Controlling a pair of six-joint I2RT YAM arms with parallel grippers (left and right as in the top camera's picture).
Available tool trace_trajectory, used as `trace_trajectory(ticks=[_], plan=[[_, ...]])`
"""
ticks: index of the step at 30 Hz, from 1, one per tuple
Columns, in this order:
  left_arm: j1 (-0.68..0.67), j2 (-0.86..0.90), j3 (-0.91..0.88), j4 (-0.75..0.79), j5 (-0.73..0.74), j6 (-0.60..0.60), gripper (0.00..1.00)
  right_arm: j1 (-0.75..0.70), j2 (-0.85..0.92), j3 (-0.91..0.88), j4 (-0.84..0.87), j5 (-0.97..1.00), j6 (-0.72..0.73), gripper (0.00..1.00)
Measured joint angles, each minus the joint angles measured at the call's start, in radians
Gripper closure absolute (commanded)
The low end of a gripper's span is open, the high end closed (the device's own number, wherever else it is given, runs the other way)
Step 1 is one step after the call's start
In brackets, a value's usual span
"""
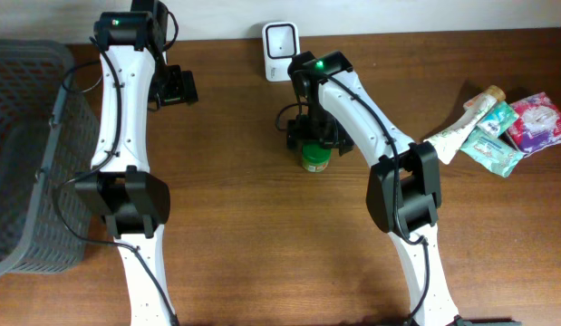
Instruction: Scan the item barcode
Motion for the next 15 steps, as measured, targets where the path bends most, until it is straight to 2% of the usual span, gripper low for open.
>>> trace_trajectory(ticks=[1,15], plan=[[0.000,0.000,0.000,0.000,0.000,0.000,0.01,0.000,0.000,-0.006,0.004,-0.015,0.019,0.22],[0.000,0.000,0.000,0.000,0.000,0.000,0.01,0.020,0.000,-0.006,0.032,0.013,0.054,0.22]])
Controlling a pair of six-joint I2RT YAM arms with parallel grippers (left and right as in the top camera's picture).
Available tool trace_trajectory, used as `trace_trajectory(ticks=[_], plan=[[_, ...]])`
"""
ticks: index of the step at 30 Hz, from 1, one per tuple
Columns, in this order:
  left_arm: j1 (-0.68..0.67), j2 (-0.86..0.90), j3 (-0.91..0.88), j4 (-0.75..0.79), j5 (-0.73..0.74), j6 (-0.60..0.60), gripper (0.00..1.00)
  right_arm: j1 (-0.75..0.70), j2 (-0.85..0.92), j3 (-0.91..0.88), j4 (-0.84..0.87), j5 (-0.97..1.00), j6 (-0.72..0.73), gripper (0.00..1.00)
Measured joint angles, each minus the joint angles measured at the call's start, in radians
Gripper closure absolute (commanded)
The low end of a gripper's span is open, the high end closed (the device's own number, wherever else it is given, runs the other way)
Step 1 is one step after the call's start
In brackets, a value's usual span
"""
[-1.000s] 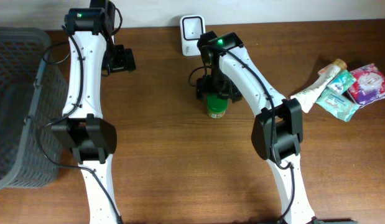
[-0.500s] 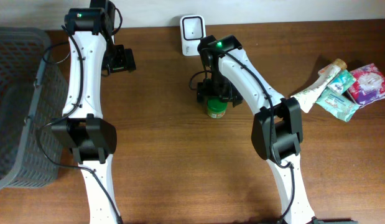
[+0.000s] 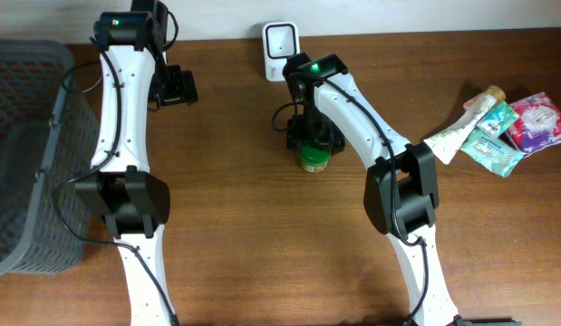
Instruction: Scan the item barcode
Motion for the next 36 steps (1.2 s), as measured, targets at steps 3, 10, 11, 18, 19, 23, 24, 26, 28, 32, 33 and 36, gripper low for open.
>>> trace_trajectory(ticks=[3,10,11,18,19,23,24,26,28,32,33,36], plan=[[0.000,0.000,0.000,0.000,0.000,0.000,0.01,0.000,0.000,0.000,0.004,0.000,-0.001,0.24],[0.000,0.000,0.000,0.000,0.000,0.000,0.01,0.000,0.000,0.000,0.004,0.004,0.001,0.30],[0.000,0.000,0.000,0.000,0.000,0.000,0.01,0.000,0.000,0.000,0.004,0.005,0.000,0.30],[0.000,0.000,0.000,0.000,0.000,0.000,0.01,0.000,0.000,0.000,0.004,0.008,-0.001,0.42],[0.000,0.000,0.000,0.000,0.000,0.000,0.01,0.000,0.000,0.007,0.008,0.012,-0.006,0.43],[0.000,0.000,0.000,0.000,0.000,0.000,0.01,0.000,0.007,0.160,0.057,0.056,-0.063,0.44],[0.000,0.000,0.000,0.000,0.000,0.000,0.01,0.000,0.008,0.178,0.097,0.061,-0.076,0.44],[0.000,0.000,0.000,0.000,0.000,0.000,0.01,0.000,0.013,0.246,0.215,0.098,-0.122,0.49],[0.000,0.000,0.000,0.000,0.000,0.000,0.01,0.000,0.013,0.308,0.385,0.177,-0.139,0.51],[0.000,0.000,-0.001,0.002,0.000,0.000,0.01,0.000,0.016,0.301,0.755,0.243,-0.153,0.49],[0.000,0.000,-0.001,0.001,0.000,0.000,0.01,0.000,0.016,0.290,0.861,0.251,-0.175,0.49],[0.000,0.000,-0.001,0.002,0.000,0.000,0.01,0.000,0.032,0.285,1.018,0.271,-0.222,0.49]])
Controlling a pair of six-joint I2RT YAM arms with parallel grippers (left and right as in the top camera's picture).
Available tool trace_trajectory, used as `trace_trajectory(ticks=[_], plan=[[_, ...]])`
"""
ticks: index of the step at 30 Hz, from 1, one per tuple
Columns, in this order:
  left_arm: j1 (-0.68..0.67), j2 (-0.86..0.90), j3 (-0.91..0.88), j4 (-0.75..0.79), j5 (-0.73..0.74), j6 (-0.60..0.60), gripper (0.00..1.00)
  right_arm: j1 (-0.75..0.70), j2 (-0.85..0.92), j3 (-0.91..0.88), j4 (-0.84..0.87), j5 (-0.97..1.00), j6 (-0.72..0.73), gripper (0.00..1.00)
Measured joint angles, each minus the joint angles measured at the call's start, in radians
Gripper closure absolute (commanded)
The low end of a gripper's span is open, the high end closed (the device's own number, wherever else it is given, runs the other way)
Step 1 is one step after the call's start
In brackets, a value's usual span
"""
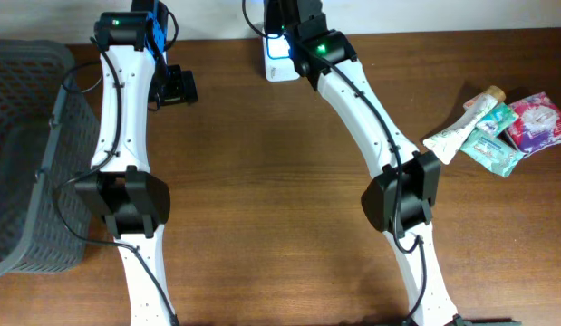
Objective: Scan the item barcode
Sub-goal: 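Lift the green jar up in front of the scanner, then carry the green jar to the right edge and release it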
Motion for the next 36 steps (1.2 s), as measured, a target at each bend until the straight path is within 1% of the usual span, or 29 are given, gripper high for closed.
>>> trace_trajectory(ticks=[2,4,5,7,17,19,21,22,25,26,27,28,29,30,32,35,36], plan=[[0.000,0.000,0.000,-0.001,0.000,0.000,0.01,0.000,0.059,-0.002,0.109,0.006,-0.021,0.49],[0.000,0.000,0.000,0.000,0.000,0.000,0.01,-0.002,0.108,-0.003,0.145,0.009,-0.023,0.49],[0.000,0.000,0.000,0.000,0.000,0.000,0.01,-0.006,0.145,-0.009,0.145,0.009,-0.024,0.49],[0.000,0.000,0.000,0.000,0.000,0.000,0.01,-0.009,0.164,-0.013,0.145,0.010,-0.024,0.49],[0.000,0.000,0.000,0.000,0.000,0.000,0.01,-0.025,0.164,-0.014,0.140,0.059,-0.030,0.49],[0.000,0.000,0.000,0.000,0.000,0.000,0.01,-0.029,0.152,-0.014,0.054,0.065,-0.029,0.49],[0.000,0.000,0.000,0.001,0.000,0.000,0.01,-0.055,0.075,-0.014,-0.151,0.067,-0.003,0.50],[0.000,0.000,0.000,-0.002,0.001,0.000,0.01,-0.072,0.040,-0.013,-0.225,0.061,0.016,0.49],[0.000,0.000,0.000,-0.001,0.003,0.000,0.01,-0.218,-0.120,-0.005,-0.515,0.003,0.065,0.49],[0.000,0.000,0.000,-0.002,0.003,0.000,0.01,-0.253,-0.134,0.000,-0.573,-0.027,0.087,0.48],[0.000,0.000,0.000,-0.001,0.003,0.000,0.01,-0.377,-0.142,0.003,-0.759,-0.068,0.117,0.48],[0.000,0.000,0.000,0.000,0.003,0.000,0.01,-0.423,-0.139,0.002,-0.872,-0.118,0.124,0.48],[0.000,0.000,0.000,0.000,0.003,0.000,0.01,-0.448,-0.135,0.002,-0.919,-0.141,0.129,0.45],[0.000,0.000,0.000,0.000,0.003,0.000,0.01,-0.499,-0.127,-0.005,-0.951,-0.163,0.135,0.45],[0.000,0.000,0.000,0.000,0.003,0.000,0.01,-0.542,-0.116,-0.015,-0.948,-0.170,0.140,0.45],[0.000,0.000,0.000,0.000,0.003,0.000,0.01,-0.557,-0.080,-0.078,-0.834,-0.180,0.139,0.45],[0.000,0.000,0.000,0.000,0.003,0.000,0.01,-0.559,-0.072,-0.123,-0.762,-0.180,0.139,0.45]])
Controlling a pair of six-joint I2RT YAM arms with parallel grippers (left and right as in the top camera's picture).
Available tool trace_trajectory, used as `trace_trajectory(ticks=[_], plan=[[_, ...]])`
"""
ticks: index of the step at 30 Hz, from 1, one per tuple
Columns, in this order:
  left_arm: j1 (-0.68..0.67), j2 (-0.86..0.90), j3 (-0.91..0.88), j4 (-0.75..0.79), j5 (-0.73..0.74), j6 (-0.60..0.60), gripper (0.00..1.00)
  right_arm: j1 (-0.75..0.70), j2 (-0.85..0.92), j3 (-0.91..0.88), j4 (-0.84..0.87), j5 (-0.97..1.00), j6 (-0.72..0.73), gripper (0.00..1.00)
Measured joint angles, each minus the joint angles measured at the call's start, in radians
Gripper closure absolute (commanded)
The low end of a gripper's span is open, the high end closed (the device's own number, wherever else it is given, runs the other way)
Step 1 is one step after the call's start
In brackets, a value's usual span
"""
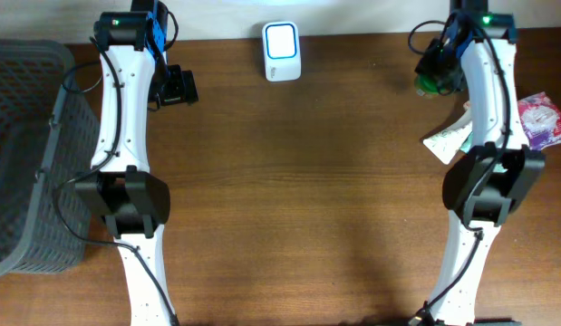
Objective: Scan the item barcode
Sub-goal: 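Carry the green jar to the right edge and release it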
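Note:
The white barcode scanner [282, 41] stands at the back middle of the table, its face lit pale blue. My right gripper [434, 74] is far off to its right, near the back edge, and appears shut on a small green jar [426, 85] that shows just under the wrist. My left gripper [176, 86] hangs at the back left, away from the scanner; from above its fingers read as one dark block with nothing visible between them.
A dark mesh basket [22, 145] fills the left edge. At the right, a pink packet [543, 118] and a white tube [446, 139] lie partly hidden behind the right arm.
My right gripper was over the scanner at the back middle; now it is at the back right with the green jar. The scanner is uncovered. The left arm has not moved.
My right gripper first held the green jar on the table just in front of the scanner, then shifted slightly left. After that it was up at the scanner, covering it. Now it is with the jar at the back right, beside the packets.

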Motion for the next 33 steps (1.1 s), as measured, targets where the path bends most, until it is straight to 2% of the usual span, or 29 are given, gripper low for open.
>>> trace_trajectory(ticks=[3,7,8,9,10,14,16,17,18,20,23,28,30,33], plan=[[0.000,0.000,0.000,0.000,0.000,0.000,0.01,-0.029,0.023,-0.147,0.114,-0.004,0.000,0.44],[0.000,0.000,0.000,0.000,0.000,0.000,0.01,-0.089,0.023,-0.174,0.114,-0.003,0.000,0.44],[0.000,0.000,0.000,0.000,0.000,0.000,0.01,-0.094,0.023,-0.174,0.115,-0.003,0.000,0.31],[0.000,0.000,0.000,0.000,0.000,0.000,0.01,-0.094,0.023,-0.174,0.114,-0.003,0.000,0.24],[0.000,0.000,0.000,0.000,0.000,0.000,0.01,-0.094,0.023,-0.174,0.113,-0.003,0.002,0.01],[0.000,0.000,0.000,0.001,0.000,0.000,0.01,-0.094,0.023,-0.114,0.010,-0.003,0.000,0.01],[0.000,0.000,0.000,-0.001,0.000,0.000,0.01,-0.094,0.019,0.017,-0.082,-0.004,0.000,0.01],[0.000,0.000,0.000,0.001,0.000,0.000,0.01,-0.094,0.014,0.151,-0.191,-0.007,0.000,0.01],[0.000,0.000,0.000,0.001,0.000,0.000,0.01,-0.094,0.008,0.192,-0.211,-0.007,0.000,0.01],[0.000,0.000,0.000,0.000,0.000,0.000,0.01,-0.091,0.006,0.456,-0.419,-0.054,-0.021,0.01],[0.000,0.000,-0.001,0.000,0.000,0.000,0.01,-0.085,-0.041,0.642,-0.490,-0.217,-0.089,0.01],[0.000,0.000,-0.001,0.000,0.000,0.000,0.01,0.004,-0.219,0.632,-0.490,-0.325,-0.164,0.01],[0.000,0.000,-0.001,0.000,0.000,0.000,0.01,0.066,-0.347,0.518,-0.490,-0.324,-0.188,0.01],[0.000,0.000,-0.001,0.001,0.000,0.000,0.01,0.086,-0.568,0.139,-0.489,-0.232,-0.195,0.01]])
